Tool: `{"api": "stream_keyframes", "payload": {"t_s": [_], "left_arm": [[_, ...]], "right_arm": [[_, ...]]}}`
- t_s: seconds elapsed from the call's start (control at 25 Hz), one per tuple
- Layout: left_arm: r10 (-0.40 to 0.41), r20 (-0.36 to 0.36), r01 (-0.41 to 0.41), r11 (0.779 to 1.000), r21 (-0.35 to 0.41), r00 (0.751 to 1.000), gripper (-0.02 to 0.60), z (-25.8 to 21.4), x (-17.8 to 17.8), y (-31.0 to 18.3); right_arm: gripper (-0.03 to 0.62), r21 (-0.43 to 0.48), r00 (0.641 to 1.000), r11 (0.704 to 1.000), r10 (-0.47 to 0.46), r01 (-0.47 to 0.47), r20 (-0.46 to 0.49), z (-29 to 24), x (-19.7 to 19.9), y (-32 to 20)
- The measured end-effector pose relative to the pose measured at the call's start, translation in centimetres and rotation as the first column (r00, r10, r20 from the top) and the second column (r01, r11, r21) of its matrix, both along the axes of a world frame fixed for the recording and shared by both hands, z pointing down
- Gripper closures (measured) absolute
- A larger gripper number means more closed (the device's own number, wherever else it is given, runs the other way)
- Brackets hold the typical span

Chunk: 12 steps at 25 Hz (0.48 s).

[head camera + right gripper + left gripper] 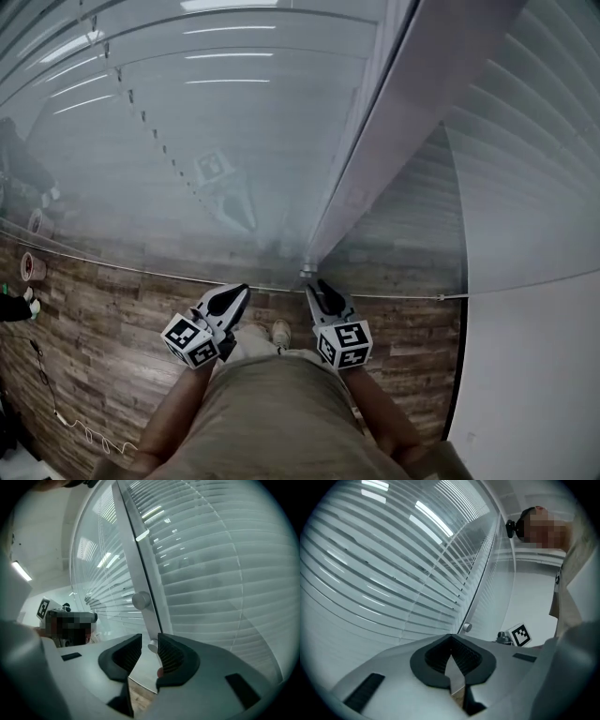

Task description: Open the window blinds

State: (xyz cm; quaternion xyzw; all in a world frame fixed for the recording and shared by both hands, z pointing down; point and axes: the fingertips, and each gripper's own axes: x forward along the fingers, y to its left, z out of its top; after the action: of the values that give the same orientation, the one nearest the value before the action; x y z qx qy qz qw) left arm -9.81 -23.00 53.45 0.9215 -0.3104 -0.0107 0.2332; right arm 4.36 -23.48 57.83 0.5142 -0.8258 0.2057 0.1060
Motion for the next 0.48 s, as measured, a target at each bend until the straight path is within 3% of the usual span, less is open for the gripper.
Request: {"api": "stream_keyframes", "payload": {"t_s": [0.12,0.48], "left_arm": [[-0.024,0.012,0.023,0.999,0.032,1.000,0.568,-0.1,0.0,0.2],[-0.077,0.004,0.077,0.997,0.009,0.997,0.568,0.4,0.1,-0.2]], "right_arm": [[0.493,-0.015,1.000,1.000,-0.013,0.013,0.013,0.9,0.1,-0.3],[0.465,-0.071,0.997,0.998,0.002,0.004,0.075,2.3,-0.3,-0.9]]}}
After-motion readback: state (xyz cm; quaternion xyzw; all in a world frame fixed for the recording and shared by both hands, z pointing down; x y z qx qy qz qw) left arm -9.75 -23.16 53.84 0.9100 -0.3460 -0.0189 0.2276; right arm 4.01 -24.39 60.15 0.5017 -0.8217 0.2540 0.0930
